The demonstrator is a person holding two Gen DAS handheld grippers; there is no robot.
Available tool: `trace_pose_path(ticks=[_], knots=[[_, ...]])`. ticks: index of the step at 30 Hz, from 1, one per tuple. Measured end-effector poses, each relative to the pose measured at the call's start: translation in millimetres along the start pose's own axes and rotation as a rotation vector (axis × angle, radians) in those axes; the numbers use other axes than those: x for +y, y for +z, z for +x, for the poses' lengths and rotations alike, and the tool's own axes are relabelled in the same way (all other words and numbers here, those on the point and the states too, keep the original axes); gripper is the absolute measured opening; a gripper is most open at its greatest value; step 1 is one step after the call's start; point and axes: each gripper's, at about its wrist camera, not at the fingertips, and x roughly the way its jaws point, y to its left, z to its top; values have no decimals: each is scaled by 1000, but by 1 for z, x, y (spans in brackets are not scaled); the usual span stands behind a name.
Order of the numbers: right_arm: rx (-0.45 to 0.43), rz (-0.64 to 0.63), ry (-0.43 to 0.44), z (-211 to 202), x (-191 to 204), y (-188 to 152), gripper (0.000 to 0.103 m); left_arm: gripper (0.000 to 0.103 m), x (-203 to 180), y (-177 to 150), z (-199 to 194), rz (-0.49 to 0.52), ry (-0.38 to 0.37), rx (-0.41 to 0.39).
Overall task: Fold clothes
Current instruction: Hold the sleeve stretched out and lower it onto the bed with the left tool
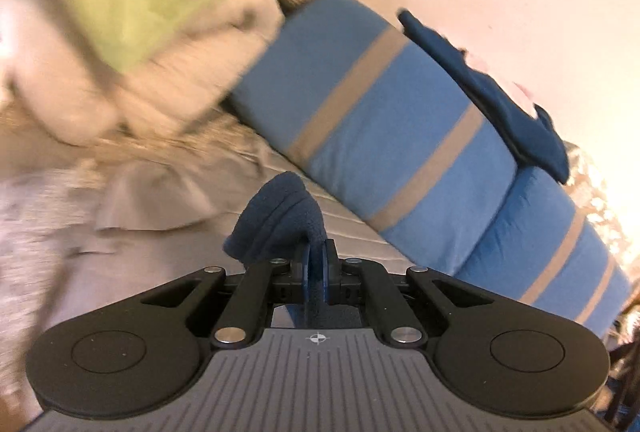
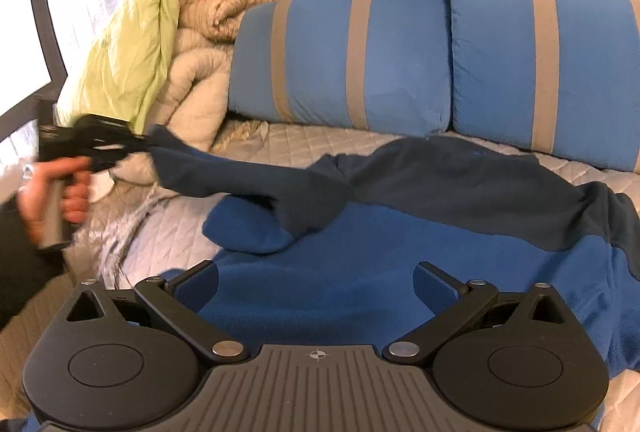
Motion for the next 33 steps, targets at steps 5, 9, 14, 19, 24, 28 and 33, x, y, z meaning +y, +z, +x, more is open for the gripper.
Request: trace_pose_path(ticks=[5, 9, 14, 19, 24, 28, 33], knots=[[14, 7, 5, 0, -1, -1, 103, 6, 20, -11, -48, -54, 23, 4], [-8, 8, 2, -4, -2, -2, 103, 6, 47, -20, -65, -107, 57, 31], [-24, 3, 5, -8, -2, -3, 103, 6, 83, -23, -87, -226, 151, 59], [-25, 17, 16, -7, -6, -4, 103, 6, 105, -16, -89, -248, 201, 49], [-35, -2, 11, -10, -3, -5, 103, 6, 123, -7, -47, -176, 287, 15], [-48, 21, 27, -13, -7, -7, 103, 6, 135, 6, 2, -151, 334, 19], [-61, 55, 29, -15, -13, -7, 103, 7, 137, 24, 53, -112, 390, 9]])
